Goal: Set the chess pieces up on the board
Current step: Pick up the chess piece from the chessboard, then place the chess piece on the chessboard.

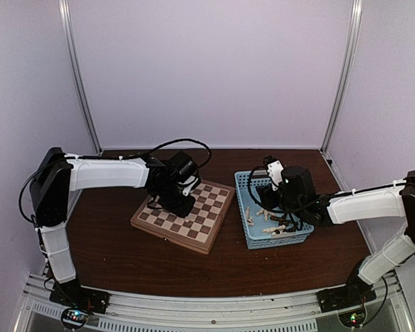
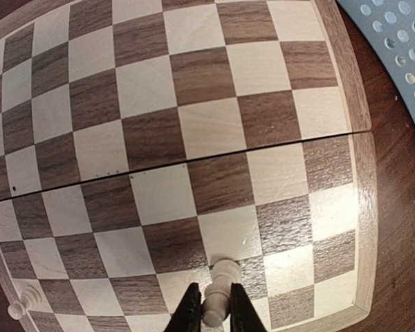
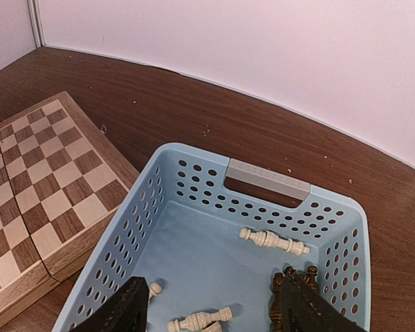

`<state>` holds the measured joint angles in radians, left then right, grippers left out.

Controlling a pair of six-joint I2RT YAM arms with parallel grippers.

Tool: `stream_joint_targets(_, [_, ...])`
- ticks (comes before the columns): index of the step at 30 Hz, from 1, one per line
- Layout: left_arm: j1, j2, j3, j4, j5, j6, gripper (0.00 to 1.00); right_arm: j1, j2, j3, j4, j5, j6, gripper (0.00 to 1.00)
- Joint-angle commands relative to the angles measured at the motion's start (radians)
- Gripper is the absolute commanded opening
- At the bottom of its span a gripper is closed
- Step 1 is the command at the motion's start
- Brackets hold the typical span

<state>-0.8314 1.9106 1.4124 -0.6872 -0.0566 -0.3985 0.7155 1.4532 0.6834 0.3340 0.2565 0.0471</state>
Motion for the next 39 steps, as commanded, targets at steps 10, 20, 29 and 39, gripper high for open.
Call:
stream_joint_targets(10, [0.002, -0.183, -0.147, -0.059, -0.142, -0.099, 0.06, -0.001, -0.007, 0.042, -0.044, 0.052, -0.012, 0.69])
stream_joint_targets(20, [0.072, -0.348, -0.258, -0.086, -0.140, -0.129, 0.07, -0.001, 0.009, 0.065, -0.081, 0.065, -0.011, 0.69])
stream_joint_targets(29, [0.085, -0.313, -0.281, -0.033, -0.104, -0.142, 0.07, -0.001, 0.007, 0.069, -0.098, 0.067, 0.000, 0.69])
stream_joint_targets(39, [0.087, -0.283, -0.314, 0.043, -0.093, -0.146, 0.07, -0.002, -0.002, 0.066, -0.105, 0.077, 0.009, 0.69])
